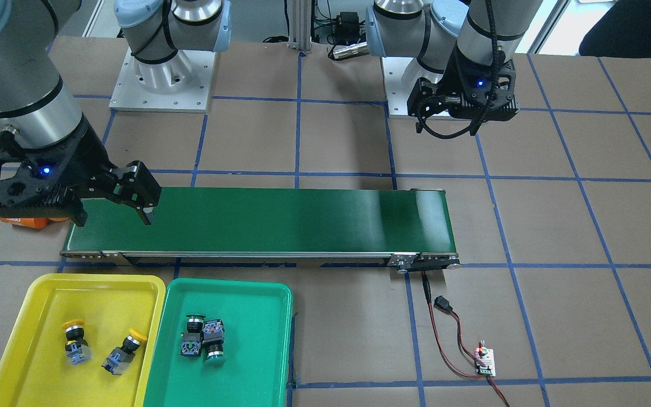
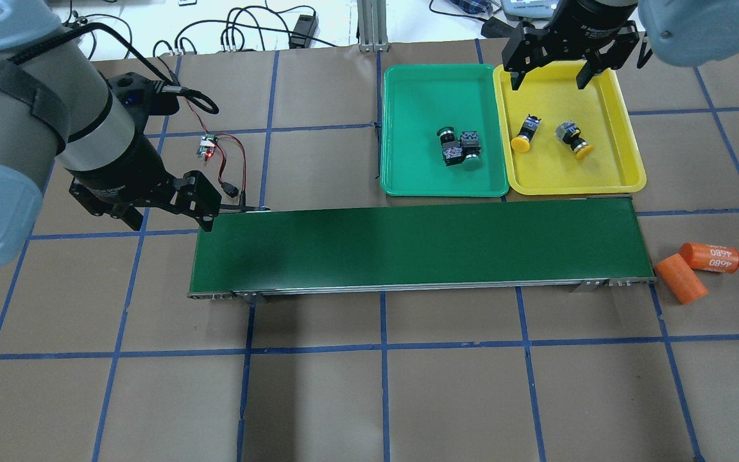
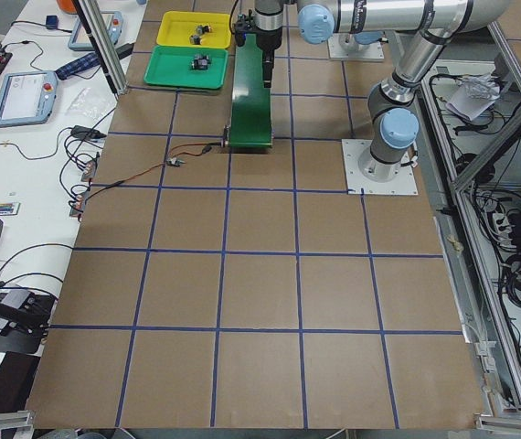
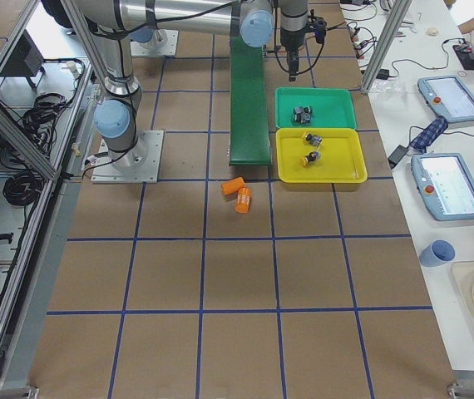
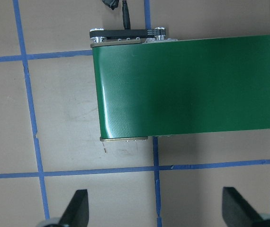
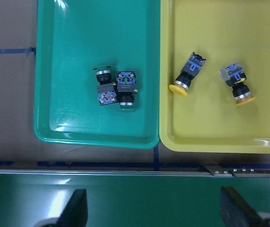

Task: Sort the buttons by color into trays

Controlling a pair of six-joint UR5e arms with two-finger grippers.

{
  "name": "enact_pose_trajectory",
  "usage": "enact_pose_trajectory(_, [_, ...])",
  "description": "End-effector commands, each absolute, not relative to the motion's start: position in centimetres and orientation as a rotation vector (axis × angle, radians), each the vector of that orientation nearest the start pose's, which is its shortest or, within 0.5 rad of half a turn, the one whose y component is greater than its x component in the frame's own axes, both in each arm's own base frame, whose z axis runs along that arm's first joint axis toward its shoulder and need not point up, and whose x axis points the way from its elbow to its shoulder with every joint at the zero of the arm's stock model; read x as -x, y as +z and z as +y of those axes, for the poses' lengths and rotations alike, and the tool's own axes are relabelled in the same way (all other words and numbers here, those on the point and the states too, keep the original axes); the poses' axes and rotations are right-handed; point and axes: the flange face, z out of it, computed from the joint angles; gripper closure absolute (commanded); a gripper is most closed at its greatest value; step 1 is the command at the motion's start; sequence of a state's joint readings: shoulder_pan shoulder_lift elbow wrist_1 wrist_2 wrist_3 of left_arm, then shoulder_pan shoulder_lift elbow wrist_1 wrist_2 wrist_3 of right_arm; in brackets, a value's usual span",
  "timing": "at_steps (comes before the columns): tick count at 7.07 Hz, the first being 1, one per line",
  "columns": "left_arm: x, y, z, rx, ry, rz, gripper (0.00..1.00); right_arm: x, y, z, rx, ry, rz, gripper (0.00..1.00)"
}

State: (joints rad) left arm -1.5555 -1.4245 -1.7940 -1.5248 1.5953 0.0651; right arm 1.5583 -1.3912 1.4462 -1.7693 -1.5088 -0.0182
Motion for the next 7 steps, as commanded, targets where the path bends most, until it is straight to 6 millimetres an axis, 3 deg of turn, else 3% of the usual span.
enact_pose_trajectory(1, [12.4,45.1,-42.7,-0.079,0.047,3.117,0.00,-16.1,48.5,-57.3,-0.097,-0.242,3.061,0.00])
enact_pose_trajectory(3, [12.4,45.0,-42.8,-0.079,0.049,3.117,0.00,-15.8,49.6,-56.0,-0.128,-0.260,3.067,0.00])
enact_pose_trajectory(7, [12.4,45.1,-42.7,-0.079,0.047,3.117,0.00,-15.3,48.9,-56.2,-0.142,-0.225,3.066,0.00])
